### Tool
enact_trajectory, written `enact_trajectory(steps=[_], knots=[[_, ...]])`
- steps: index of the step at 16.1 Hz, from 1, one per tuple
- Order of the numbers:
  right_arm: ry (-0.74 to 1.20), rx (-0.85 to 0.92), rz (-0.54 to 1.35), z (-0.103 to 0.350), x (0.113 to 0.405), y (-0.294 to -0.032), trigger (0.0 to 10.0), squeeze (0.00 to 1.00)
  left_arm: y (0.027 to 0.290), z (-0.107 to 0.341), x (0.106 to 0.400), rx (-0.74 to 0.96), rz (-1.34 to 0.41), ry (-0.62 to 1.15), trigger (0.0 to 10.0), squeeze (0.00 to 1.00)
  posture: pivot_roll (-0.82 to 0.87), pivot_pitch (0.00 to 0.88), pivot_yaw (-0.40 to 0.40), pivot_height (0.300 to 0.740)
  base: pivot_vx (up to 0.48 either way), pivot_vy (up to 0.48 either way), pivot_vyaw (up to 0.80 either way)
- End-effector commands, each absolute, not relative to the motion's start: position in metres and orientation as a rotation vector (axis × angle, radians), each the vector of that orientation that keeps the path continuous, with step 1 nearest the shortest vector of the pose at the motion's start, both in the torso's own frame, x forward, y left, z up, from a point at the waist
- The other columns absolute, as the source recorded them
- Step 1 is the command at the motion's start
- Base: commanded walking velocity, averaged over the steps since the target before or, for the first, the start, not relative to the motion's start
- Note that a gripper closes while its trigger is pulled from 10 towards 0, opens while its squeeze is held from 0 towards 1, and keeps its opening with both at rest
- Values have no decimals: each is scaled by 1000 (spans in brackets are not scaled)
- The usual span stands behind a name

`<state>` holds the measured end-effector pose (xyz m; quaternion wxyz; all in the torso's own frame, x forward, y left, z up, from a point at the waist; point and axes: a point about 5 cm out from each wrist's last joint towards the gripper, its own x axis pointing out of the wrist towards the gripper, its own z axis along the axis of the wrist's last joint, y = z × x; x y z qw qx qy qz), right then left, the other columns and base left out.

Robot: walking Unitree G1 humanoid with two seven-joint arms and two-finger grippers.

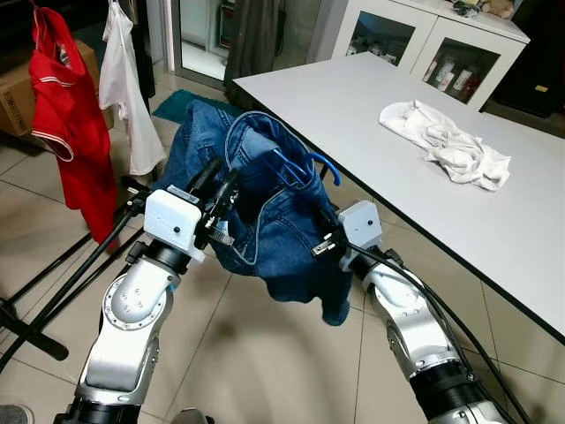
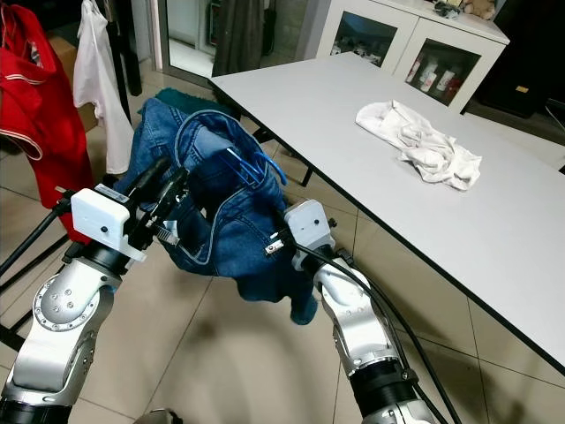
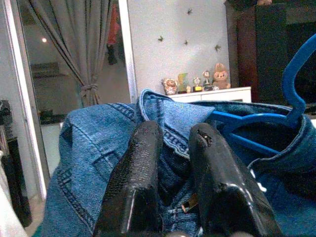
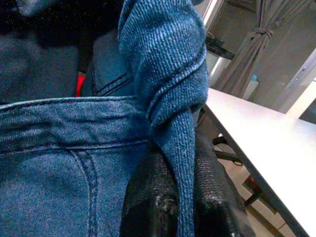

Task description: Hang hanger

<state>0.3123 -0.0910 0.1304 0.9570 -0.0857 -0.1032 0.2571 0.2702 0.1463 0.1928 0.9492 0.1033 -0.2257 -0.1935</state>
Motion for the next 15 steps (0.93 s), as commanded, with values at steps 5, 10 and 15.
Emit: enact_trajectory(steps=[5, 10, 15], knots=[[-245, -170, 534, 139, 313, -92, 0, 0, 139, 194, 256, -223, -475, -428, 10000, 1000, 215, 95, -186, 740, 0, 0, 0], [-221, -185, 520, 133, 311, -101, 0, 0, 138, 192, 247, -394, -542, -387, 10000, 0, 202, 113, -176, 740, 0, 0, 0], [-235, -178, 518, 137, 312, -101, 0, 0, 150, 197, 250, -724, -543, -338, 10000, 0, 198, 101, -181, 740, 0, 0, 0]])
